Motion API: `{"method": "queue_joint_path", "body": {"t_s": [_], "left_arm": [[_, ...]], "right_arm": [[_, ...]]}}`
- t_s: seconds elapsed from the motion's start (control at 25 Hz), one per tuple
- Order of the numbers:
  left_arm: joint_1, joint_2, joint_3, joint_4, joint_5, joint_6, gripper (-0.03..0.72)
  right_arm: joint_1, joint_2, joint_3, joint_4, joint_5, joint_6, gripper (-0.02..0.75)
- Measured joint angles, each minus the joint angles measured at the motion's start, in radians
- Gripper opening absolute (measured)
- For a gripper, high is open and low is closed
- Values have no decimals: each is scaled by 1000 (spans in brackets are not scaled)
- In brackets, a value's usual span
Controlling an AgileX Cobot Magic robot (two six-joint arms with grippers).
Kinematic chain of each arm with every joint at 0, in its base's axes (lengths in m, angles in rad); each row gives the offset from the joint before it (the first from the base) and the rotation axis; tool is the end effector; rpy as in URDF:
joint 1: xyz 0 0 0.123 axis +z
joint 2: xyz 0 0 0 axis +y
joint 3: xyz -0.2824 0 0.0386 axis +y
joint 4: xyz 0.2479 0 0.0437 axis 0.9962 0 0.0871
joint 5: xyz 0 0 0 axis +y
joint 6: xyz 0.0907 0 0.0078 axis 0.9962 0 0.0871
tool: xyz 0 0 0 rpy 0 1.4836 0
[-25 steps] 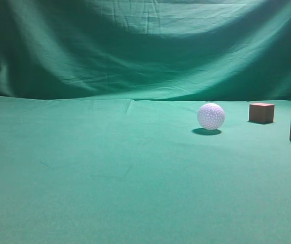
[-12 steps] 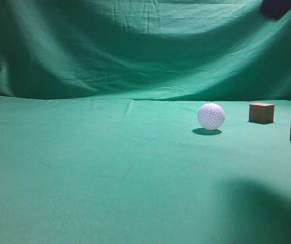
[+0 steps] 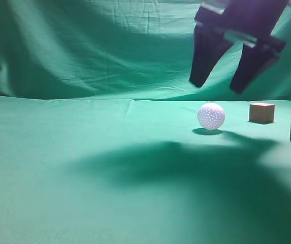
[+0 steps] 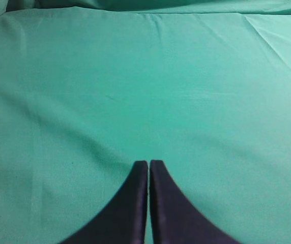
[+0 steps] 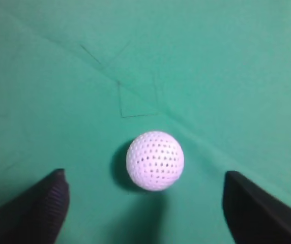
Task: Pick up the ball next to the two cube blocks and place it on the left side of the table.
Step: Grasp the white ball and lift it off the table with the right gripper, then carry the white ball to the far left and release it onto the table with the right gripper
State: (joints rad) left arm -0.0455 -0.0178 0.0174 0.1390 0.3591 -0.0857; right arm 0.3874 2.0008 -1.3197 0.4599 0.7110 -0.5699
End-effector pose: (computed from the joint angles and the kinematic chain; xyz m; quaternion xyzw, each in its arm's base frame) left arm 0.0526 0.0021 0.1761 0.0210 0.7950 0.0191 0.6060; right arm 0.3605 0.1756 0.1587 -0.3101 0.9264 0.1579 0.1440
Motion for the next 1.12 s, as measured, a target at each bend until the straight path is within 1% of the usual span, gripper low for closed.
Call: {"method": "queue_joint_path", "body": {"t_s": [0.08, 0.12, 0.16, 0.24, 0.4, 0.48, 0.56, 0.68, 0.88, 1.0, 1.12], "left_arm": [[0, 0, 0, 0, 0, 0, 0], [0, 0, 0, 0, 0, 0, 0], [0, 0, 0, 0, 0, 0, 0], [0, 0, 0, 0, 0, 0, 0], [0, 0, 0, 0, 0, 0, 0], [0, 0, 0, 0, 0, 0, 0], [0, 0, 0, 0, 0, 0, 0], [0, 0, 0, 0, 0, 0, 0], [0, 0, 0, 0, 0, 0, 0], [0, 0, 0, 0, 0, 0, 0], [0, 0, 0, 0, 0, 0, 0]], "right_arm": [[0, 12, -12, 2, 5, 0, 357], [0, 14, -20, 2, 7, 0, 314], [0, 14, -30, 2, 21, 0, 300], [0, 14, -66, 2, 61, 0, 312], [4, 14, -206, 12, 174, 0, 312], [19, 14, -285, 20, 192, 0, 312], [54, 17, -370, 24, 186, 0, 312], [135, 41, -471, 31, 109, 0, 312], [294, 160, -606, 49, -145, 0, 312], [389, 276, -680, 53, -301, 0, 312], [468, 386, -749, 60, -425, -17, 312]]}}
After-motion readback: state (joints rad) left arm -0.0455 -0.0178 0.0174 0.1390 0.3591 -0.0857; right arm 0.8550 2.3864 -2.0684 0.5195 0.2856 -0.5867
